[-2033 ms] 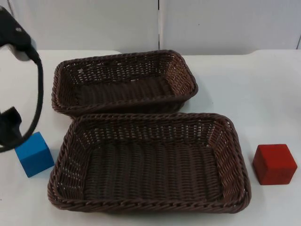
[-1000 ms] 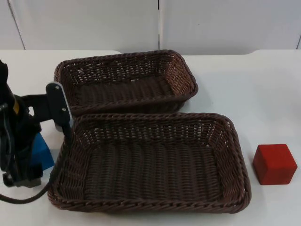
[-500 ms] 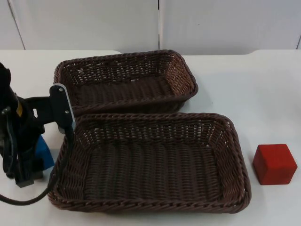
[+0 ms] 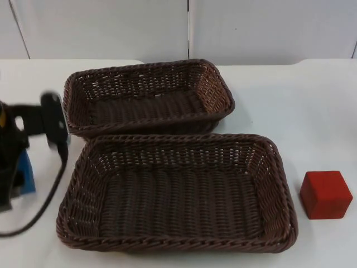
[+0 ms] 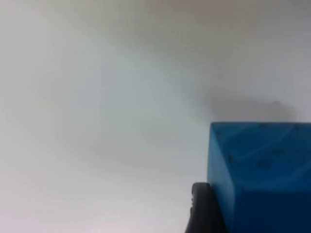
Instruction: Pick up one cube with the left hand and place it into the upper basket. Pick up one cube with the right hand and place it into the lower basket.
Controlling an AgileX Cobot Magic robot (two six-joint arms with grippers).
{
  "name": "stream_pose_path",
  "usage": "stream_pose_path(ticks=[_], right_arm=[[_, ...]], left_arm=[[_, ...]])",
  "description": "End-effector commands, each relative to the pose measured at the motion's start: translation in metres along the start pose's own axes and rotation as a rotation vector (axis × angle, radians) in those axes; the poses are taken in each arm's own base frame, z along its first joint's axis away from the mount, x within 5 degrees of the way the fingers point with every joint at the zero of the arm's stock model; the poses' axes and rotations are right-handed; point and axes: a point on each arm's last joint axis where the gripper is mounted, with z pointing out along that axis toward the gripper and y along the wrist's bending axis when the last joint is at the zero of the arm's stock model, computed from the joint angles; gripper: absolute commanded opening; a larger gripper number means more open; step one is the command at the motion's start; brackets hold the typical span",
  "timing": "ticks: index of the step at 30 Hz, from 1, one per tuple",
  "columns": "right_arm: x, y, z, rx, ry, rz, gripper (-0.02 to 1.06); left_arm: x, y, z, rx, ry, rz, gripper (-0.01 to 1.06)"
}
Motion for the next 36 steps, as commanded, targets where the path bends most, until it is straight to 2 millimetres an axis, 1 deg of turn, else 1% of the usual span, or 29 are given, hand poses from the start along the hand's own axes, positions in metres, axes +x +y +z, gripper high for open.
stream_pose_path(ticks=[1,2,3,4,8,9,10,13,14,15,17,22,36], right_arm=[[-0.004,-0.002,-0.003,0.008,-0.021,-0.013,1.05],[-0.004,-0.002,-0.003,0.008,-0.021,-0.013,1.05],[-0.004,-0.002,-0.003,0.008,-0.021,-0.013,1.05],[-0.004,-0.002,-0.003,0.008,-0.021,-0.013,1.05],[-0.004,-0.002,-0.003,0.008,-0.021,-0.013,1.05],[-0.004,-0.002,-0.003,0.008,-0.021,-0.013,1.05],[-0.004,-0.002,-0.003,0.008,-0.021,-0.013,1.05],[-0.004,-0.002,-0.003,0.008,-0.021,-0.013,1.05],[-0.004,-0.002,-0.003,0.008,-0.021,-0.013,1.05],[-0.004,-0.002,-0.003,0.008,-0.019,-0.013,1.05],[-0.002,-0.002,-0.003,0.008,-0.006,-0.013,1.05],[-0.004,-0.002,-0.003,0.008,-0.020,-0.013,1.05],[-0.003,-0.002,-0.003,0.008,-0.007,-0.013,1.05]], left_arm=[[0.002,0.004,-0.015,-0.034,-0.010,-0.079,0.00],[0.003,0.007,-0.024,-0.055,-0.026,-0.121,0.00],[0.005,0.010,-0.038,-0.082,-0.054,-0.201,0.00],[0.005,0.010,-0.038,-0.082,-0.054,-0.201,0.00],[0.010,0.015,-0.076,-0.138,-0.173,-0.445,0.00],[0.010,0.015,-0.076,-0.138,-0.173,-0.445,0.00],[0.011,0.015,-0.086,-0.138,-0.211,-0.510,0.00],[0.012,0.013,-0.110,-0.101,-0.335,-0.692,0.00],[0.012,0.013,-0.110,-0.101,-0.335,-0.692,0.00],[0.011,0.010,-0.119,-0.068,-0.382,-0.761,0.00],[0.010,0.008,-0.128,-0.025,-0.440,-0.840,0.00],[0.008,0.007,-0.134,0.011,-0.494,-0.906,0.00],[0.008,0.006,-0.132,0.023,-0.480,-0.909,0.00]])
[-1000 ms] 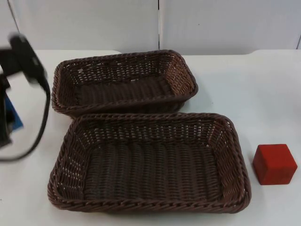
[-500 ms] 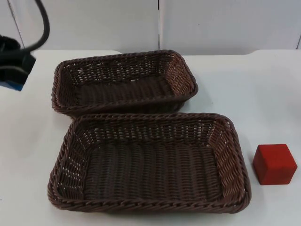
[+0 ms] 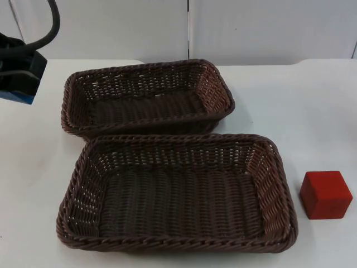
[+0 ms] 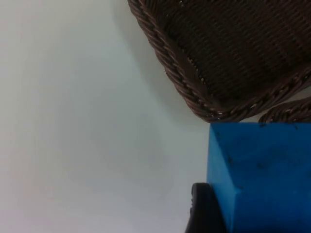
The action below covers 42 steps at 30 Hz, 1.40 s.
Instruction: Pick up one cube with the left hand and place it into the upper basket. Pick up one cube with the right hand and place it into the lower basket.
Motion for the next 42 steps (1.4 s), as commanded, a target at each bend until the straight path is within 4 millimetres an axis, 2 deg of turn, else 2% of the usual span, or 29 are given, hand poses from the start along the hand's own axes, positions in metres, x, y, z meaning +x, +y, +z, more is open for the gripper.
stream_pose_path(ticks=[1,18,23,28,31,33,34,39,40,42], right_arm=[[-0.002,-0.002,-0.003,0.008,-0.005,-0.013,1.05],[-0.002,-0.002,-0.003,0.008,0.004,-0.013,1.05],[-0.002,-0.002,-0.003,0.005,0.004,-0.010,1.05],[-0.002,-0.002,-0.003,0.005,0.004,-0.010,1.05],[-0.002,-0.002,-0.003,0.007,0.004,-0.012,1.05],[-0.002,-0.002,-0.003,0.007,0.004,-0.012,1.05],[-0.002,-0.002,-0.003,0.007,0.004,-0.012,1.05],[-0.002,-0.002,-0.003,0.007,0.004,-0.012,1.05],[-0.002,-0.002,-0.003,0.007,0.004,-0.012,1.05],[-0.002,-0.002,-0.003,0.012,0.004,-0.019,1.05]], left_arm=[[-0.001,-0.001,-0.001,0.009,-0.009,-0.018,0.00],[-0.012,-0.003,0.002,0.028,-0.121,-0.070,0.00],[-0.020,-0.003,0.009,0.030,-0.125,-0.072,0.00],[-0.034,-0.016,0.028,0.056,-0.102,-0.007,0.00],[-0.050,-0.028,0.041,0.075,-0.106,0.052,0.00],[-0.061,-0.032,0.055,0.077,-0.101,0.066,0.00],[-0.061,-0.032,0.055,0.077,-0.101,0.066,0.00],[-0.083,-0.036,0.092,0.075,-0.082,0.082,0.00],[-0.083,-0.036,0.092,0.075,-0.082,0.082,0.00],[-0.088,-0.038,0.110,0.077,-0.069,0.109,0.00]])
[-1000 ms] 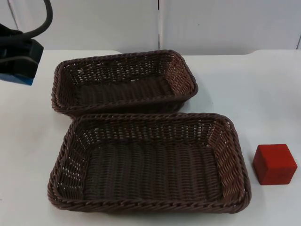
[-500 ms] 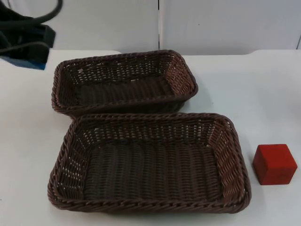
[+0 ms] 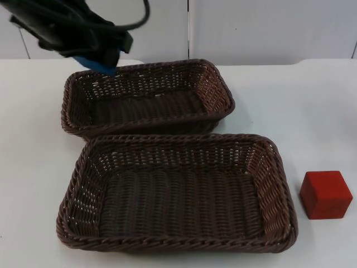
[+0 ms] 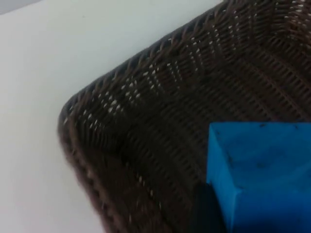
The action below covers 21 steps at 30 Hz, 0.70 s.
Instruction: Pick up one cube with the left hand and place it into the upper basket. Pick up one cube with the right hand and place it into the lower basket.
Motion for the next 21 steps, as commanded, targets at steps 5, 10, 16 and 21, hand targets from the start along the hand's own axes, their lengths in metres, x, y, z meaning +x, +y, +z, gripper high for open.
stream_pose_path(ticks=[5,10,16,21], right_arm=[[-0.003,-0.002,-0.003,0.010,-0.012,-0.015,1.05],[-0.003,-0.002,-0.003,0.010,-0.012,-0.015,1.05],[-0.003,-0.002,-0.003,0.010,-0.012,-0.015,1.05],[-0.003,-0.002,-0.003,0.010,-0.012,-0.015,1.05]], left_arm=[[-0.010,-0.003,0.037,0.002,0.009,0.042,0.00],[-0.010,-0.003,0.067,0.005,0.039,0.053,0.00],[-0.007,-0.003,0.095,0.006,0.056,0.067,0.00],[0.000,-0.003,0.111,0.007,0.064,0.078,0.00]])
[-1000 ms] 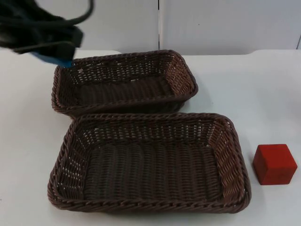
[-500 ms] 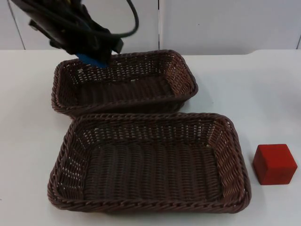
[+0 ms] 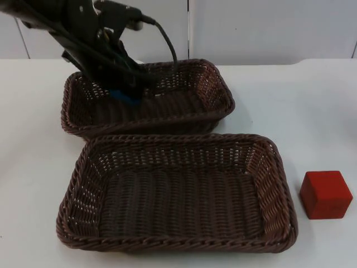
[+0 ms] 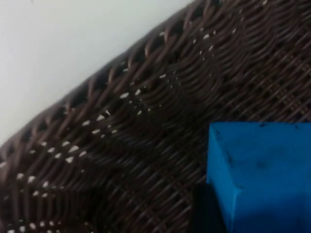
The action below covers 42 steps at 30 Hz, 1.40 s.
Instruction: Pick up one cube with the left hand and place it into the upper basket. Pick up one cube with the right hand and place it into the lower basket.
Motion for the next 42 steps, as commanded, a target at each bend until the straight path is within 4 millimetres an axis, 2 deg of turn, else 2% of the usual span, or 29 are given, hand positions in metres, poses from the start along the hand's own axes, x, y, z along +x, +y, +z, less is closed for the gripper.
stream_pose_path(ticks=[1,7,11,14,16,18,19,20,22,24,26,31,32,37,38,42], right_arm=[[-0.003,-0.002,-0.003,0.007,-0.014,-0.012,1.05],[-0.003,-0.002,-0.003,0.008,-0.014,-0.013,1.05],[-0.003,-0.002,-0.003,0.008,-0.014,-0.013,1.05],[-0.003,-0.002,-0.003,0.008,-0.014,-0.013,1.05],[-0.003,-0.002,-0.003,0.008,-0.014,-0.013,1.05],[-0.003,-0.002,-0.003,0.008,-0.014,-0.013,1.05],[-0.003,-0.002,-0.003,0.008,-0.014,-0.013,1.05],[-0.003,-0.002,-0.003,0.008,-0.014,-0.013,1.05],[-0.003,-0.002,-0.003,0.009,-0.014,-0.014,1.05],[-0.003,-0.002,-0.003,0.009,-0.014,-0.014,1.05],[-0.003,-0.002,-0.003,0.009,-0.014,-0.014,1.05],[-0.003,-0.002,-0.003,0.012,-0.014,-0.018,1.05],[-0.003,-0.002,-0.003,0.012,-0.014,-0.018,1.05],[-0.003,-0.002,-0.003,0.012,-0.011,-0.018,1.05],[-0.003,-0.002,-0.003,0.012,-0.011,-0.018,1.05],[-0.003,-0.002,-0.003,0.012,-0.009,-0.018,1.05]], left_arm=[[-0.003,-0.003,0.004,0.000,-0.020,0.011,0.00],[0.009,-0.004,0.023,0.004,0.025,0.018,0.00],[0.010,-0.004,0.025,0.005,0.033,0.018,0.00],[0.010,-0.004,0.025,0.007,0.033,0.011,0.05],[0.009,-0.004,0.023,0.008,0.030,0.007,0.21],[0.008,-0.004,0.021,0.008,0.027,0.007,0.43],[0.007,-0.004,0.020,0.007,0.024,0.007,0.58],[0.007,-0.004,0.020,0.007,0.024,0.007,0.58],[0.002,-0.003,0.013,0.006,0.008,0.005,0.86],[-0.005,-0.003,0.002,0.005,-0.010,0.001,1.05],[-0.010,-0.002,-0.006,0.004,-0.023,0.000,1.05],[-0.033,0.000,-0.054,0.003,-0.097,-0.018,1.05],[-0.033,0.000,-0.054,0.003,-0.097,-0.018,1.05],[-0.046,0.002,-0.104,0.003,-0.131,-0.020,1.05],[-0.046,0.002,-0.104,0.003,-0.131,-0.020,1.05],[-0.052,0.003,-0.142,0.002,-0.146,-0.014,1.05]])
